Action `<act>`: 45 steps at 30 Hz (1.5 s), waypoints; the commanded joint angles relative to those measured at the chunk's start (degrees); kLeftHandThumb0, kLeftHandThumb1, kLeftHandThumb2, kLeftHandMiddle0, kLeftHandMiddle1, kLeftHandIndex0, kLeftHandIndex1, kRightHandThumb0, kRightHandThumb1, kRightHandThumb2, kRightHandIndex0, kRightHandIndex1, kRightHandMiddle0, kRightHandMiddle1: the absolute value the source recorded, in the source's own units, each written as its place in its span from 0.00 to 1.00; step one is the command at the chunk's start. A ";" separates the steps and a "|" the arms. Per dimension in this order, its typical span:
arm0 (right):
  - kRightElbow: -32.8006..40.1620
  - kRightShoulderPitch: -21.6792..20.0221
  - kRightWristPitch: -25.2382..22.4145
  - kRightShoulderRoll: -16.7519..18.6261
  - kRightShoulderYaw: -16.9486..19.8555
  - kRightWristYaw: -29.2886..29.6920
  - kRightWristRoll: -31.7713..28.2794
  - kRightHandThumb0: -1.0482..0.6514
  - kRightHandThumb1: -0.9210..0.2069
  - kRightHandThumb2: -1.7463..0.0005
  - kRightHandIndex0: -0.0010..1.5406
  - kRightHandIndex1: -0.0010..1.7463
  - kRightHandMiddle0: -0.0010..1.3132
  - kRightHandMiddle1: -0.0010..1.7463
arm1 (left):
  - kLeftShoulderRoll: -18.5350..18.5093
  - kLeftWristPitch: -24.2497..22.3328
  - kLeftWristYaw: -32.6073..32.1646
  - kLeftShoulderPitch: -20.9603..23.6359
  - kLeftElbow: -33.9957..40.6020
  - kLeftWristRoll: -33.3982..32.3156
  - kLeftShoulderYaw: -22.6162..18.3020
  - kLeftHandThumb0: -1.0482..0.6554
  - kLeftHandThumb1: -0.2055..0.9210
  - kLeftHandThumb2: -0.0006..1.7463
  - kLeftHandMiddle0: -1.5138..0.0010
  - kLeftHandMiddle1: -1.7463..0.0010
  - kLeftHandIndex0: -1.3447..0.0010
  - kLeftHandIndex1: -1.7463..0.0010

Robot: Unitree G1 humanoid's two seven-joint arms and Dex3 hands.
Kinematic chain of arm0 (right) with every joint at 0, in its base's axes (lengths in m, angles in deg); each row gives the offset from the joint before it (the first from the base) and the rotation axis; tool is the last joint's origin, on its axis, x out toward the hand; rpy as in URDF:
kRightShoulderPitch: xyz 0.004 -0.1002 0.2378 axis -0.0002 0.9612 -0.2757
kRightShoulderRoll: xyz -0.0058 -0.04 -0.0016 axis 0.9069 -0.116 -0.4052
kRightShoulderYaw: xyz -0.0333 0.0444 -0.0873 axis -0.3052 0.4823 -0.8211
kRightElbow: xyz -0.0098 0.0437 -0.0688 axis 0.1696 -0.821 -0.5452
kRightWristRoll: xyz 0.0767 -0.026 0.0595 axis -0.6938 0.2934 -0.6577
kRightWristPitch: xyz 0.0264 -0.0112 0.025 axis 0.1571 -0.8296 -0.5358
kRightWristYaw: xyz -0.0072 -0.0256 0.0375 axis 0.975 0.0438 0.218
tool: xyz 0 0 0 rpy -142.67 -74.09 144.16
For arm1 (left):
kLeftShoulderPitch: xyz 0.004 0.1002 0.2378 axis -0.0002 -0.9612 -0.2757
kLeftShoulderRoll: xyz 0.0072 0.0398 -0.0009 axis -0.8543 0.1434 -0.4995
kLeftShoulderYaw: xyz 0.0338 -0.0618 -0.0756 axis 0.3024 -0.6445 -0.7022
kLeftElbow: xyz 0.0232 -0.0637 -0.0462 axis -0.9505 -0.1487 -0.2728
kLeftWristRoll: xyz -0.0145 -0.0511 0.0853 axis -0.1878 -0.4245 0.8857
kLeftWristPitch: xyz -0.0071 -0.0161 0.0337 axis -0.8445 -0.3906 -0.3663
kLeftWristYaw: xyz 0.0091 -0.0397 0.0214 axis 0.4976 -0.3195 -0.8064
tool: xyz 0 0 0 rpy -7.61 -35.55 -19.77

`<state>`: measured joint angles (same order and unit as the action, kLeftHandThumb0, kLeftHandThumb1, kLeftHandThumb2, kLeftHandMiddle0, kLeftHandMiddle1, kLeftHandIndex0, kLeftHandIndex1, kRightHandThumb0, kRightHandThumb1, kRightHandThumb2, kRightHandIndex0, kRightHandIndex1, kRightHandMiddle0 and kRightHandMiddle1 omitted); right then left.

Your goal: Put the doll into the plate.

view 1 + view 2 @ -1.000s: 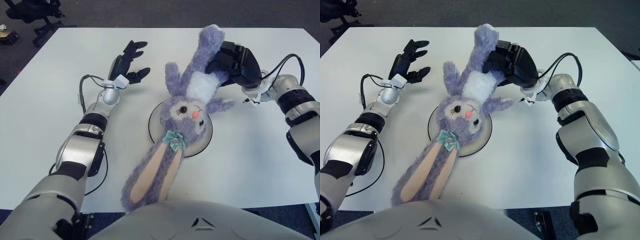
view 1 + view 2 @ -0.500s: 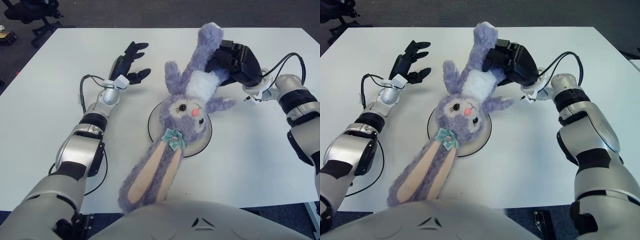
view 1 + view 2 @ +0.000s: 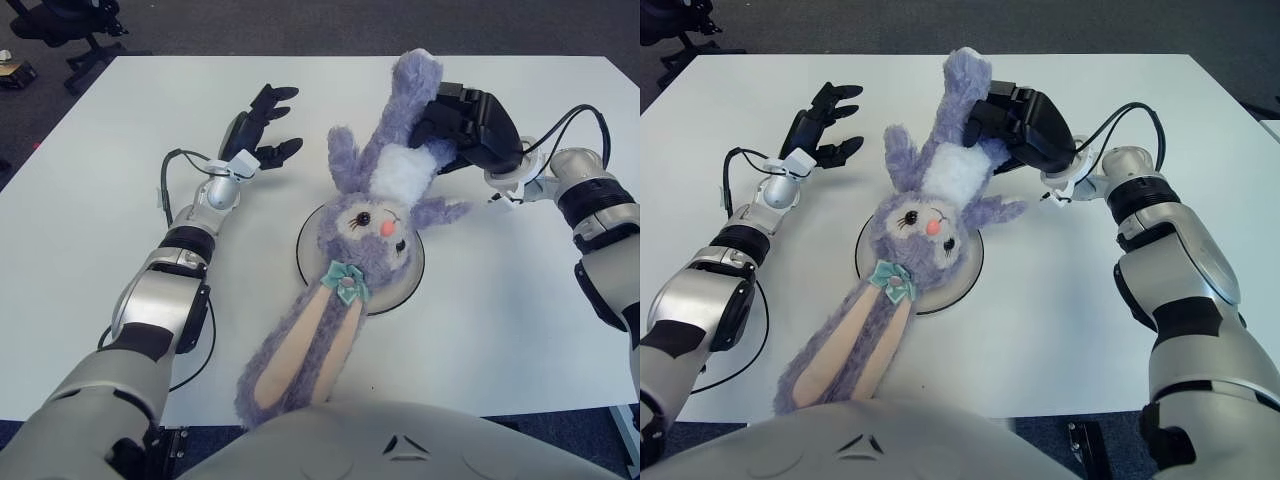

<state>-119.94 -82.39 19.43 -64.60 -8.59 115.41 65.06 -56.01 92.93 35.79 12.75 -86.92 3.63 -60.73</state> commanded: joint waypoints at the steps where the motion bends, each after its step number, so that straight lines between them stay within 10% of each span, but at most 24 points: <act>1: 1.46 0.08 -0.21 -0.85 0.99 0.34 -0.60 0.60 0.00 0.93 0.56 1.00 0.52 1.00 | 0.13 -0.42 0.10 0.05 0.38 0.13 0.12 0.38 1.00 0.24 0.54 0.85 0.79 0.53; 15: 5.11 -0.53 0.83 -1.32 -0.01 4.64 2.82 0.58 0.00 0.93 0.57 1.00 0.54 1.00 | 0.59 -0.94 -0.36 0.12 0.29 0.56 0.44 0.38 1.00 0.23 0.54 0.85 0.78 0.52; 45: 15.33 3.53 4.00 -6.27 2.54 -6.05 6.29 0.52 0.00 0.91 0.42 1.00 0.48 1.00 | 1.11 -1.20 0.29 0.08 -0.20 0.29 0.98 0.37 1.00 0.21 0.55 0.83 0.78 0.53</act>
<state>-107.52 -79.68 25.24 -68.76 -5.61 109.63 68.88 -54.93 91.68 35.80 12.75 -86.97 3.71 -59.92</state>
